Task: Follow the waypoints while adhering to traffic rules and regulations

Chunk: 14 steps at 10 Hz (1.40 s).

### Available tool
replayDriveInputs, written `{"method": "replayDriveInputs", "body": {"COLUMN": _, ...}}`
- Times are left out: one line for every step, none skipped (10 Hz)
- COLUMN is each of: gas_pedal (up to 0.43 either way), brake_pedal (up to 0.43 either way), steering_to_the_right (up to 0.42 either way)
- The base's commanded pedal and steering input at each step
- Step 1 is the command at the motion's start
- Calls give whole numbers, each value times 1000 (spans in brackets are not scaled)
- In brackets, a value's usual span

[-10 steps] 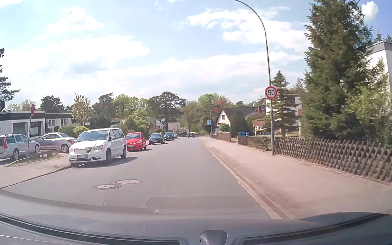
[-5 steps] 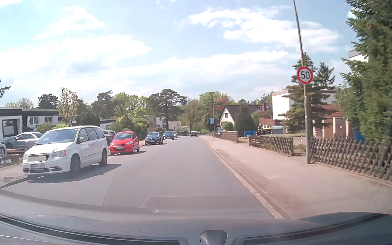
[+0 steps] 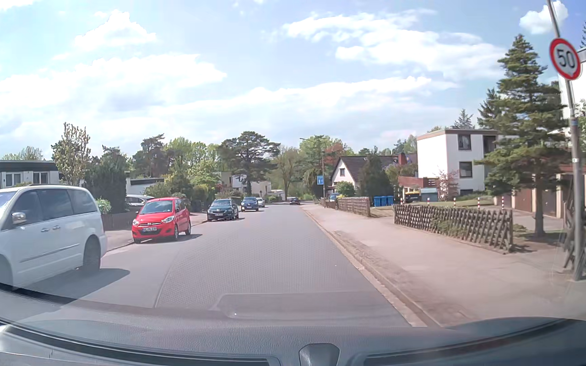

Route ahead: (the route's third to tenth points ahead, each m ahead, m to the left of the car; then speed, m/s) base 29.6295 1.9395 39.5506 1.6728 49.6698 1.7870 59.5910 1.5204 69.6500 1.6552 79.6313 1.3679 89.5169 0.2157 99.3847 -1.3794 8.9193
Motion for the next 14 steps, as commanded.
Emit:
{"method": "replayDriveInputs", "body": {"gas_pedal": 110, "brake_pedal": 0, "steering_to_the_right": -7}}
{"method": "replayDriveInputs", "body": {"gas_pedal": 79, "brake_pedal": 0, "steering_to_the_right": -7}}
{"method": "replayDriveInputs", "body": {"gas_pedal": 67, "brake_pedal": 0, "steering_to_the_right": -7}}
{"method": "replayDriveInputs", "body": {"gas_pedal": 59, "brake_pedal": 0, "steering_to_the_right": -7}}
{"method": "replayDriveInputs", "body": {"gas_pedal": 59, "brake_pedal": 0, "steering_to_the_right": -7}}
{"method": "replayDriveInputs", "body": {"gas_pedal": 59, "brake_pedal": 0, "steering_to_the_right": -6}}
{"method": "replayDriveInputs", "body": {"gas_pedal": 59, "brake_pedal": 0, "steering_to_the_right": -6}}
{"method": "replayDriveInputs", "body": {"gas_pedal": 59, "brake_pedal": 0, "steering_to_the_right": -6}}
{"method": "replayDriveInputs", "body": {"gas_pedal": 59, "brake_pedal": 0, "steering_to_the_right": -6}}
{"method": "replayDriveInputs", "body": {"gas_pedal": 59, "brake_pedal": 0, "steering_to_the_right": -7}}
{"method": "replayDriveInputs", "body": {"gas_pedal": 59, "brake_pedal": 0, "steering_to_the_right": -7}}
{"method": "replayDriveInputs", "body": {"gas_pedal": 59, "brake_pedal": 0, "steering_to_the_right": -6}}
{"method": "replayDriveInputs", "body": {"gas_pedal": 28, "brake_pedal": 0, "steering_to_the_right": -7}}
{"method": "replayDriveInputs", "body": {"gas_pedal": 20, "brake_pedal": 0, "steering_to_the_right": -6}}
